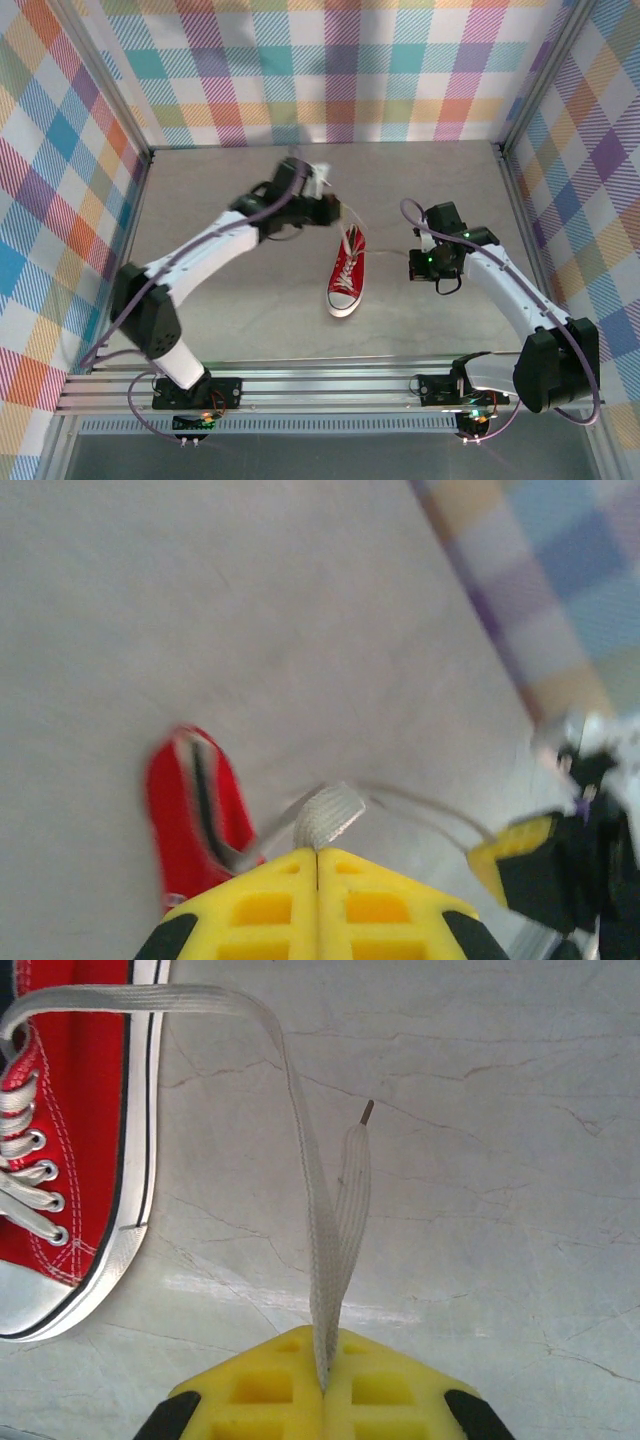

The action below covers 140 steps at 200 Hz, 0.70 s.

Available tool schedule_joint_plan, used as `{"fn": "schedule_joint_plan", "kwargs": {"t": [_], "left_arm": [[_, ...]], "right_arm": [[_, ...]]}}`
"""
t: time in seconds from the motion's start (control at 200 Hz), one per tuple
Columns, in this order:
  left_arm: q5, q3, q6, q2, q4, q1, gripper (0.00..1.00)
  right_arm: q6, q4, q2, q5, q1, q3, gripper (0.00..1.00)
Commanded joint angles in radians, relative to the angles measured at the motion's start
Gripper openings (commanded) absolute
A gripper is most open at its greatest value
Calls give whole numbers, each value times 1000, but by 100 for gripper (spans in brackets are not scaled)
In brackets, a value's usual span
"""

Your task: Tie the shoes

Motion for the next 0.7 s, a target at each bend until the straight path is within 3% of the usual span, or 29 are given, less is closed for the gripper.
{"fn": "schedule_joint_plan", "kwargs": {"t": [0.0, 0.25, 0.4, 0.57, 0.695], "left_arm": [[49, -73, -35, -47, -77, 55, 0], [38, -277, -144, -192, -65, 34, 0], [-33, -328, -240, -224, -55, -83, 0], [-37, -365, -396, -175, 142, -246, 0], [-40, -341, -440, -89, 243, -316, 0]], "right_arm": [[-15, -51, -10, -14, 33, 53, 0], [-14, -91, -16, -17, 94, 96, 0], [-3, -99, 1, -37, 109, 120, 0], [15, -104, -1, -93, 110, 141, 0], [22, -118, -11, -128, 110, 153, 0]]}}
